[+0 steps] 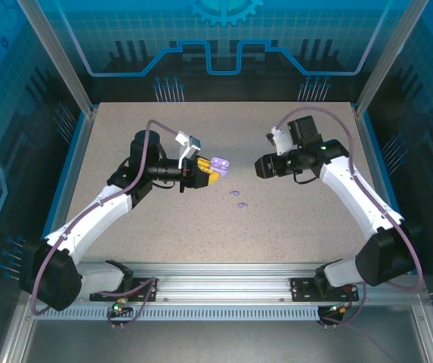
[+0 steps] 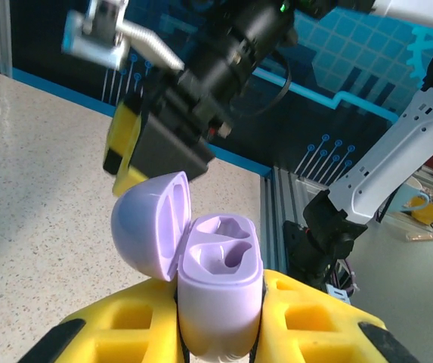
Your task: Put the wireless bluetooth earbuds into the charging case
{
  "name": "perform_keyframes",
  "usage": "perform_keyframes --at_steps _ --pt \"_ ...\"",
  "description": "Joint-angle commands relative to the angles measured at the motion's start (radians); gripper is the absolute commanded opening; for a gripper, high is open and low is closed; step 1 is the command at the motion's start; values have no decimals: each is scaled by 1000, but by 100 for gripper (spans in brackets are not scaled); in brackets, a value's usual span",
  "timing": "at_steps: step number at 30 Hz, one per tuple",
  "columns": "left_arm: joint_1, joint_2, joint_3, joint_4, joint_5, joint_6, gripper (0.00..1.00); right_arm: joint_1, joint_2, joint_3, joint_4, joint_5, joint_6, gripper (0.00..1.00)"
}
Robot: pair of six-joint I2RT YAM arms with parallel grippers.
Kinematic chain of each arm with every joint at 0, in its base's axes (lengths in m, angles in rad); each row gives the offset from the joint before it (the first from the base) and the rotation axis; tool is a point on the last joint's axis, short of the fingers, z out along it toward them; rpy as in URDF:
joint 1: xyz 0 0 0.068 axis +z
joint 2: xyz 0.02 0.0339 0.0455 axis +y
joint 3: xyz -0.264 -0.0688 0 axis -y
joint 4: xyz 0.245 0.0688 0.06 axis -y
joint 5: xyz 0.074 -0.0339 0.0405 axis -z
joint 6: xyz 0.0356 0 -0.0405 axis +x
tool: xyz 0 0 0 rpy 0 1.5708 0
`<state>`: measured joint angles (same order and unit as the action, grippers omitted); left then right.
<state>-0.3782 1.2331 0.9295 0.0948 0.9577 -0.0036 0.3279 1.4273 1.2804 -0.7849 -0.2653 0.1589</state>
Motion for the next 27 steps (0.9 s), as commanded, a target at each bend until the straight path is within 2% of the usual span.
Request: perform_keyframes --at_steps 1,7,13,21,27 --pt "22 -50 -42 91 12 -51 10 38 44 -30 6 37 11 59" --pt "33 -77 -78 88 9 -68 10 111 151 -66 27 8 -15 54" --pt "35 -87 -84 75 6 -68 10 204 260 -44 11 81 -122 55" --pt "37 -93 -84 66 2 -70 10 228 369 34 -47 55 -282 60" --pt "40 -93 -82 63 1 -71 10 240 429 65 -57 100 -345 63"
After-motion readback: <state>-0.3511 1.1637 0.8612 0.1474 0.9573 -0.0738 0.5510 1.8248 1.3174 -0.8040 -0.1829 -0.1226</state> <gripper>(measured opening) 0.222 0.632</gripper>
